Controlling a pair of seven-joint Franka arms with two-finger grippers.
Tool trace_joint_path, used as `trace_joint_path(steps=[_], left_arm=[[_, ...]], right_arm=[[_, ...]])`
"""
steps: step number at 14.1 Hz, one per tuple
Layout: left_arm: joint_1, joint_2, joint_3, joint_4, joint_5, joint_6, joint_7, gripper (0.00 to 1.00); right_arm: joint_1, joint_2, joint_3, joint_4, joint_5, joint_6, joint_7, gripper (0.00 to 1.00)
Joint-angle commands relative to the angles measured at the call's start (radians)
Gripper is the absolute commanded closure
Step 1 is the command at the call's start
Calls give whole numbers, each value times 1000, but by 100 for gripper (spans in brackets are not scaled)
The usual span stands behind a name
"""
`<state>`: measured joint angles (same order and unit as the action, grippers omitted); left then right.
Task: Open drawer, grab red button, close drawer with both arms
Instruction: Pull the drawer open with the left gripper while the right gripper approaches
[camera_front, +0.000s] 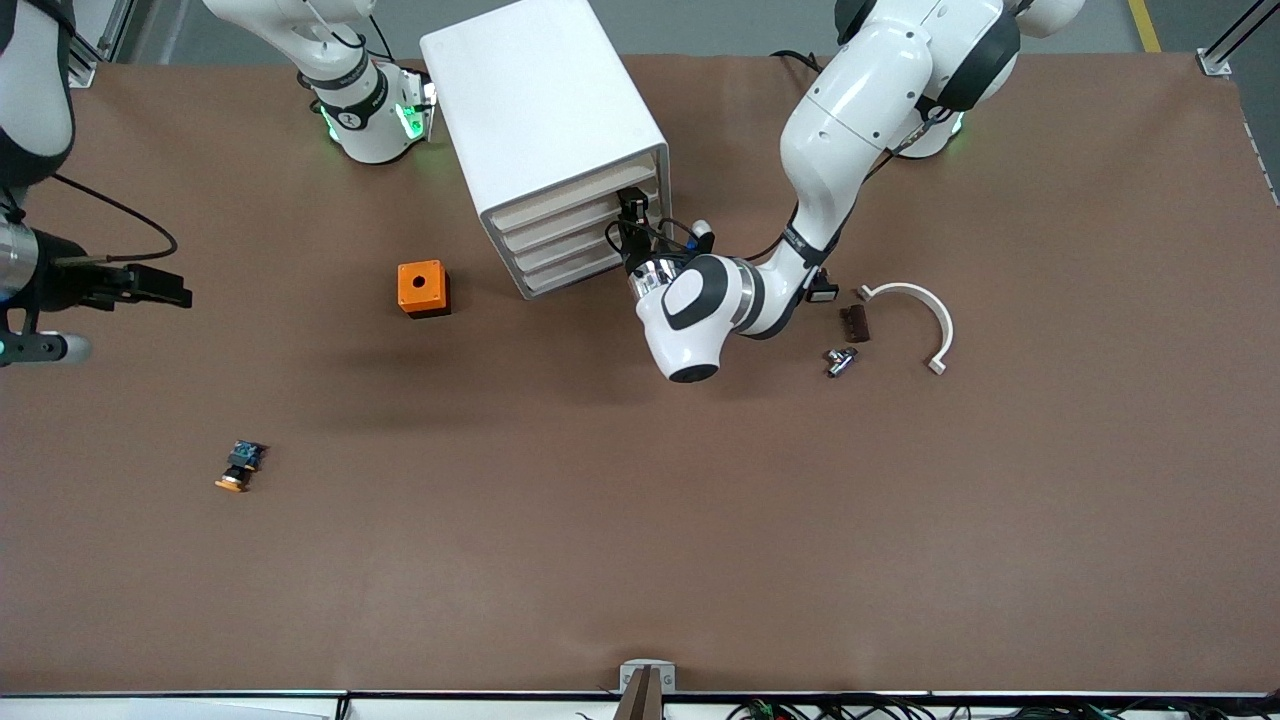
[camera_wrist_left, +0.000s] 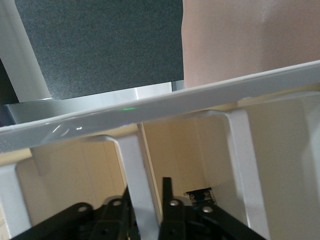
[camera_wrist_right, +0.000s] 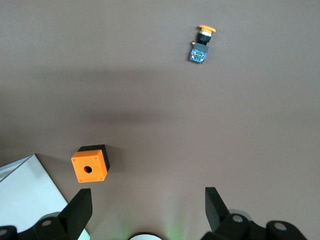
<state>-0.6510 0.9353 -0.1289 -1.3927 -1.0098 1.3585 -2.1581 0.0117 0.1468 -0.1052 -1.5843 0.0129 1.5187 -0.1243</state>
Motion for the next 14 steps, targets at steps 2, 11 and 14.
trace_joint_path(steps=[2, 11, 14], left_arm=[[37, 39, 5, 14, -21, -13, -34, 86], [175, 43, 9, 24, -92, -13, -35, 93], [218, 42, 9, 24, -92, -13, -37, 93]], right_arm=[[-1, -10, 12, 23, 10, -9, 61, 0], [270, -20, 15, 7, 77, 0, 779, 0], [339, -20, 15, -8, 85, 58, 888, 0]])
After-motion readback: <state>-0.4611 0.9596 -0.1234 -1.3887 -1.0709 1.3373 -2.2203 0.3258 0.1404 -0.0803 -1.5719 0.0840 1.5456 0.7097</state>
